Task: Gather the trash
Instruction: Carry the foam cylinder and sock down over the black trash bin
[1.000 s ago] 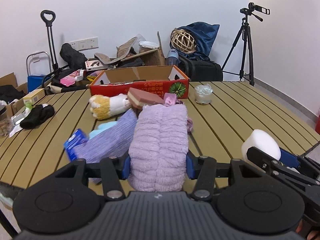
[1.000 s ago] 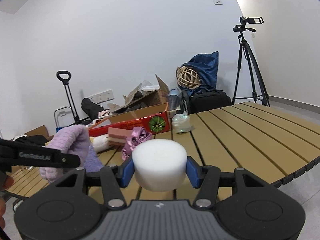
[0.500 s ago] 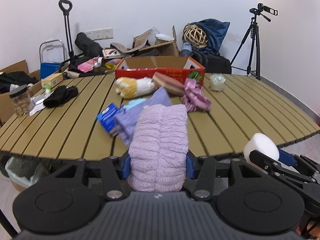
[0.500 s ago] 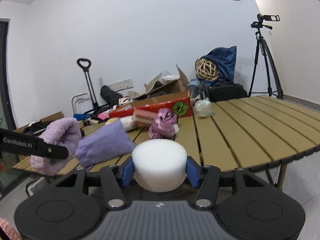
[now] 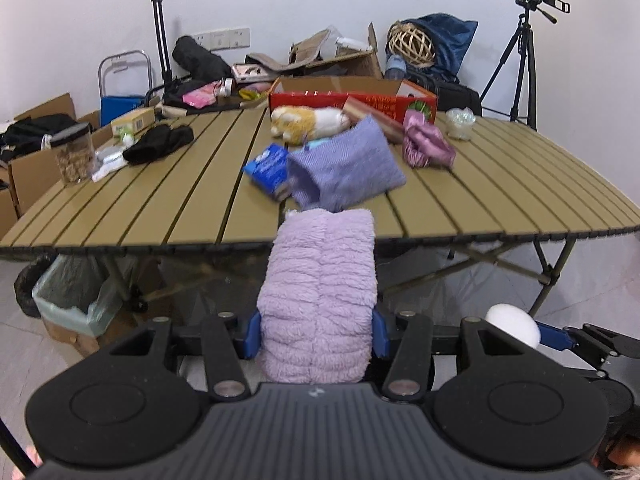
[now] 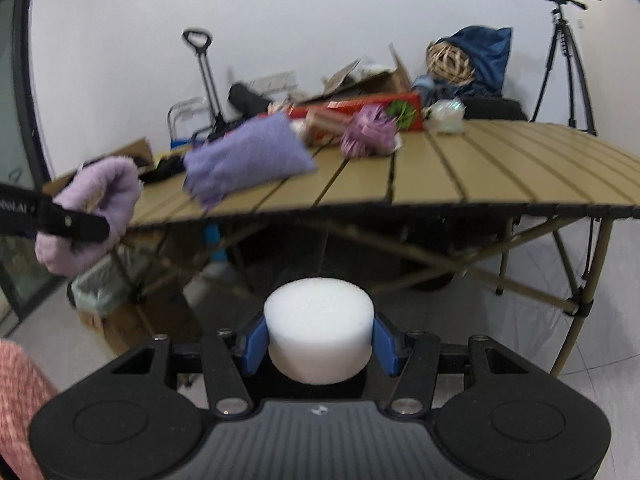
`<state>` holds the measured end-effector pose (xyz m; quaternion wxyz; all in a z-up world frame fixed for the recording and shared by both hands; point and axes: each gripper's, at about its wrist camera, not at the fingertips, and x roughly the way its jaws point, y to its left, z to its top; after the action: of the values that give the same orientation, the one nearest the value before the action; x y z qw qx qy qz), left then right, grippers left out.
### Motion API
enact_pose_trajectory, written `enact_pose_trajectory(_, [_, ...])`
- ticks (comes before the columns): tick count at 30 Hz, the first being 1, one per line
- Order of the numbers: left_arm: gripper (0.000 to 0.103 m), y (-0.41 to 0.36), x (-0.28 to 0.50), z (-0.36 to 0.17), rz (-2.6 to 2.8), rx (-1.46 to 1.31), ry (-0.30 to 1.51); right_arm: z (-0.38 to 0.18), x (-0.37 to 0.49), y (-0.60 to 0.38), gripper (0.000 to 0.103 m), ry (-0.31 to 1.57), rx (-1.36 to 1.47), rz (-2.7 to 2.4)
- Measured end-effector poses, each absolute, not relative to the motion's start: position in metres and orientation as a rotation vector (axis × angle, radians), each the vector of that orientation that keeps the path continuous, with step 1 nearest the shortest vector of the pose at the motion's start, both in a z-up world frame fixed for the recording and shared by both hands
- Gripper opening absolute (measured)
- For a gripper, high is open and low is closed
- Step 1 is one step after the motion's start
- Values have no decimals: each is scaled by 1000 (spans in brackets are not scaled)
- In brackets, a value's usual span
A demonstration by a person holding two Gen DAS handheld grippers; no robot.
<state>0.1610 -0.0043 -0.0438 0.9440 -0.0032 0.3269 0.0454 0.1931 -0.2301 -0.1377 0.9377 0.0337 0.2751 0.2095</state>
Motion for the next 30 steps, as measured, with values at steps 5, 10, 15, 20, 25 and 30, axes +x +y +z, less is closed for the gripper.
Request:
enact_pose_trajectory(5, [51, 9, 146, -59, 109, -18, 701, -150, 180, -213, 54, 623, 4, 446])
enact_pose_trajectory(10, [51, 19, 132, -78, 128, -5, 735, -164, 166, -198, 54, 698, -57, 451])
enact_pose_trajectory(15, [51, 25, 123, -103, 129, 7, 784, -176, 155, -187, 54, 768, -116, 433])
enact_pose_trajectory(20, [50, 27, 120, -125, 115, 12, 828, -185, 148, -180, 54, 829, -156, 401])
enact_pose_trajectory(25, [50, 31, 120, -140, 105, 11, 847, -191, 143, -175, 54, 870, -189, 385])
enact_pose_trajectory(30, [50, 30, 122, -150, 86, 13, 873, -198, 145, -170, 54, 903, -215, 367])
